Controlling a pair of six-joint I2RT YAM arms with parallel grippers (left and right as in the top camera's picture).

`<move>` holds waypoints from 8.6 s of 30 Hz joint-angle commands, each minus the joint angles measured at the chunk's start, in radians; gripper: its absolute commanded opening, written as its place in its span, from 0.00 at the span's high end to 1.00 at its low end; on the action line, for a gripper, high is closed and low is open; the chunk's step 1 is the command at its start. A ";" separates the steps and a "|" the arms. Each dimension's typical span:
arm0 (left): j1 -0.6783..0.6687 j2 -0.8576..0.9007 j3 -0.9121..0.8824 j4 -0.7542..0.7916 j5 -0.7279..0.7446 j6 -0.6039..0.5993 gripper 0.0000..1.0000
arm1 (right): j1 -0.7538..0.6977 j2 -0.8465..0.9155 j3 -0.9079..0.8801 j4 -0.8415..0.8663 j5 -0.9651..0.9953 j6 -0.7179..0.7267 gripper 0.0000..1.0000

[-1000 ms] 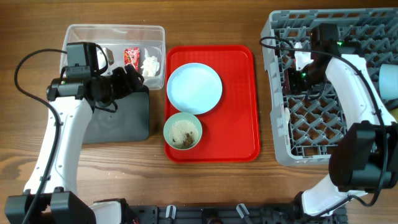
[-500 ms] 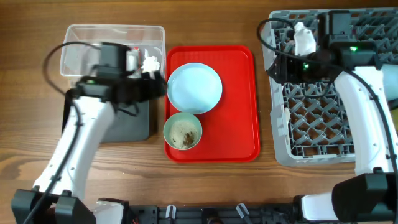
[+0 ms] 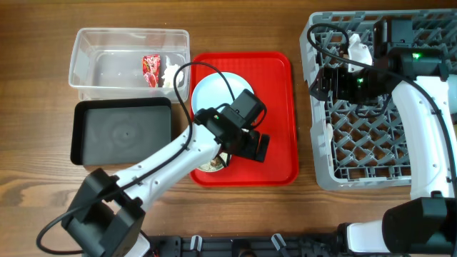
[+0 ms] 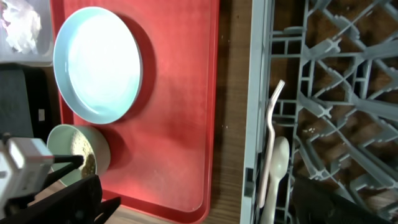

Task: Sort waste into correct bins and load items into the dishwasher rack
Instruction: 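Grasp the green rice bowl on the red tray with the left gripper, then carry the bowl left and tip the rice onto the black tray, then bring the emptied green bowl to the right gripper for handover, then carry the green bowl right and place it in the rack, then grasp the light-blue plate on the red tray with the right gripper, then carry the light-blue plate right and stand it in the rack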

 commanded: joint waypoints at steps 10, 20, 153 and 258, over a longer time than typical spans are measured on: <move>-0.047 0.161 0.001 -0.007 -0.061 -0.077 0.65 | 0.000 -0.008 0.006 -0.020 -0.016 0.010 0.00; -0.047 0.162 0.001 -0.033 -0.192 -0.077 0.93 | 0.000 -0.008 0.006 -0.031 -0.016 0.011 0.00; 0.808 -0.367 -0.059 -0.029 0.003 -0.044 0.00 | -0.021 -0.009 0.019 0.795 1.043 -0.117 0.96; 0.761 -0.342 -0.059 -0.002 0.003 0.005 0.00 | 0.048 0.017 0.082 0.364 0.467 0.327 0.00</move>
